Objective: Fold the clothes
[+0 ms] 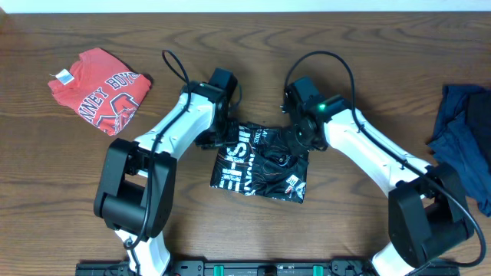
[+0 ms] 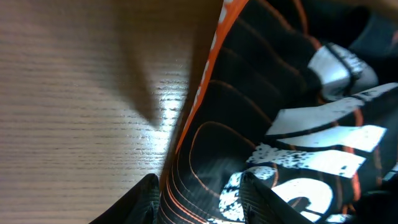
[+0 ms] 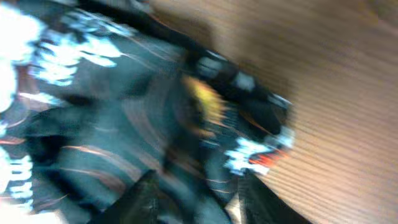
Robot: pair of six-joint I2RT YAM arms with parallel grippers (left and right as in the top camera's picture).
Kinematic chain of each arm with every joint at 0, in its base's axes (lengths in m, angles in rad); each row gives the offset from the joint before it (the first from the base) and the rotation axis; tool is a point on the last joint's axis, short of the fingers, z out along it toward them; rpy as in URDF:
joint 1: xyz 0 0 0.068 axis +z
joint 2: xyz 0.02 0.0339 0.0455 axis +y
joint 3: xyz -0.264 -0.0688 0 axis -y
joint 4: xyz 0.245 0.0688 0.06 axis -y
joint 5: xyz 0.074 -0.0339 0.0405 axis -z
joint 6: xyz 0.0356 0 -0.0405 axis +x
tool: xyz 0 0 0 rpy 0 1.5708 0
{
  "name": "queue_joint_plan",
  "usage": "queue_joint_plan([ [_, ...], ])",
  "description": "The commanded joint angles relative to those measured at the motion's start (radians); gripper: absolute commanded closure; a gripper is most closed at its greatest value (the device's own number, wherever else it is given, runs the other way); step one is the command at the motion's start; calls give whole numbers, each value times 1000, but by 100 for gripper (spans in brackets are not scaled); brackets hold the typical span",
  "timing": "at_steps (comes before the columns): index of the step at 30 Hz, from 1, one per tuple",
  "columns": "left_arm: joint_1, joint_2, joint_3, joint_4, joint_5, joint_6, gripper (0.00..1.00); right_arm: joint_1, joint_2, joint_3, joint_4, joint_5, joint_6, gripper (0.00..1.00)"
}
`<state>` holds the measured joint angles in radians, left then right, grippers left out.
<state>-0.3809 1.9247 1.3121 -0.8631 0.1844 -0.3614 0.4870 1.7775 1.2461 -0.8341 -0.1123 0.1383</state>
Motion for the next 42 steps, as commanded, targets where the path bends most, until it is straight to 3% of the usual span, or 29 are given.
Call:
queue_joint_plan([
  [1, 3, 17, -12, 17, 6, 16, 55, 23, -5, 23, -28, -132, -166, 49],
  [17, 2, 17, -13, 28, 6, 16, 55, 45, 76, -5, -43, -56, -202, 53],
  [19, 2, 17, -13, 28, 6, 16, 55, 44, 88, -5, -39, -34, -183, 61],
  [22, 2, 17, -13, 28, 6, 16, 55, 41, 93, -5, -29, 49, -91, 90],
  [24, 2, 17, -13, 27, 6, 16, 55, 36, 92, -5, -29, 110, -16, 97],
  [32, 2, 17, -17, 27, 6, 16, 55, -32, 81, -5, -54, 193, 149, 92],
  [36, 2, 17, -17, 27, 6, 16, 55, -69, 81, -5, -79, 222, 152, 86],
  [42, 2, 17, -17, 27, 6, 16, 55, -115, 79, -5, -93, 227, 153, 85],
])
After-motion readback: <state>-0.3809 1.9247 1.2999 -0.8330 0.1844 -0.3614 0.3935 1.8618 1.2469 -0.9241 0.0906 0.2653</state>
